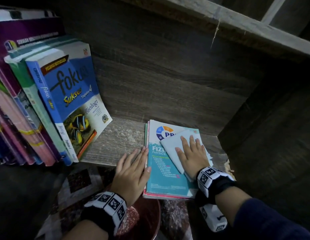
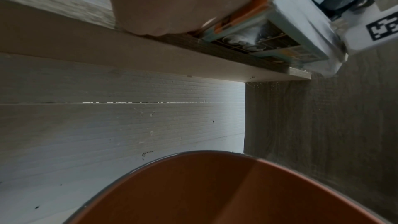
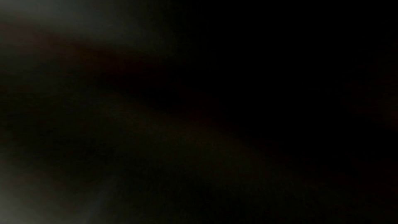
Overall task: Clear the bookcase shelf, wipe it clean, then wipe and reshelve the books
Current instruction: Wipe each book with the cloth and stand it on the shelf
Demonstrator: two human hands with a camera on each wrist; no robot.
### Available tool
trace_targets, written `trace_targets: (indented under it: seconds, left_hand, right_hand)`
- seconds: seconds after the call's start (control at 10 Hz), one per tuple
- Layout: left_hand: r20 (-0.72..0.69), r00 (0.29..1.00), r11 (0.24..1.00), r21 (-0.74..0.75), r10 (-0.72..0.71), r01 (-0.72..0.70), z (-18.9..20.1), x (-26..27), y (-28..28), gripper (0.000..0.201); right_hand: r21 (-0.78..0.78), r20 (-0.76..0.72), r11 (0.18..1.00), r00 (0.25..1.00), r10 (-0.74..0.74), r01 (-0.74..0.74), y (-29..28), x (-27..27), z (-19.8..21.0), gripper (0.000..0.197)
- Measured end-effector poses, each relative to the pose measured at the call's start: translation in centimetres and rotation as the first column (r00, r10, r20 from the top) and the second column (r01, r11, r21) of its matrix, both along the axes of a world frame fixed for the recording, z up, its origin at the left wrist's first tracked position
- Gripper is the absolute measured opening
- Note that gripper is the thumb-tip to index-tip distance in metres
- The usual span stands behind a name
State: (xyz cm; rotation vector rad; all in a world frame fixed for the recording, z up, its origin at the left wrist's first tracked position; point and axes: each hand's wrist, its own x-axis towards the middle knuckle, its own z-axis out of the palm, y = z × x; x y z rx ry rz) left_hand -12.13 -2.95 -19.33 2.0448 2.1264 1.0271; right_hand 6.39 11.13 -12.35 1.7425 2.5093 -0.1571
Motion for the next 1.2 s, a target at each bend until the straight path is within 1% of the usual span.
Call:
trace_targets:
  seconds: [0.1,0.3,0.4,0.5,0.6,0.7,0.8,0.9,1.0,1.1,1.2]
  left_hand:
    - [0.005,1.000,1.000,0.008,0.006,-0.006,-0.2,0.0,0.1,0.055]
    - [-0.010,1.000,0.999,-0.052,0.006,-0.007,0.1,-0.1,0.1,0.058]
    - [-0.008,1.000,0.997,-0.072,0.005,-0.006,0.3,-0.1,0.1,0.058]
    - [0.001,1.000,0.997,-0.079,0.006,-0.006,0.4,-0.1,0.0,0.058]
    - [0.012,1.000,0.997,-0.079,0.004,-0.003,0.5,-0.1,-0.1,0.058]
    - [0.011,1.000,0.995,-0.100,0.009,-0.008,0.7,-0.1,0.1,0.061]
    - [0.015,1.000,0.993,-0.115,0.017,-0.015,0.6,-0.1,0.1,0.064]
    - [0.022,1.000,0.991,-0.135,0.007,-0.004,0.7,-0.1,0.1,0.064]
    - [0.031,1.000,0.990,-0.142,0.001,0.003,0.7,-0.2,0.1,0.064]
    - [0.024,1.000,0.989,-0.151,-0.001,0.005,0.9,-0.1,0.0,0.066]
    - [0.023,1.000,0.992,-0.129,-0.001,0.004,1.0,0.0,0.0,0.071]
  right_hand:
    - [-0.052,0.044,0.999,0.999,0.015,-0.012,0.0,-0.4,0.2,0.061]
    - [-0.221,0.120,0.975,0.991,0.063,-0.036,-0.4,-0.1,2.1,0.069]
    - [-0.074,0.091,0.997,0.996,-0.001,0.008,1.3,-0.5,2.1,0.095]
    - [-0.010,0.098,0.997,0.993,-0.069,0.071,3.0,-1.4,2.2,0.115]
    - [-0.220,0.245,0.968,0.967,-0.070,0.125,5.0,-2.0,4.1,0.080]
    - [-0.258,0.279,0.958,0.959,-0.046,0.121,6.9,-3.0,4.6,0.074]
    - [-0.183,0.393,0.976,0.919,-0.034,0.115,6.6,-4.7,4.7,0.072]
    - [-0.201,0.484,0.975,0.875,0.012,0.098,6.3,-5.1,5.5,0.074]
    - [-0.220,0.484,0.972,0.875,0.034,0.084,6.1,-4.6,5.8,0.069]
    - [-0.258,0.476,0.961,0.879,0.038,0.098,5.8,-4.4,5.8,0.067]
    - [-0.222,0.444,0.972,0.896,0.031,0.076,6.3,-4.8,5.3,0.071]
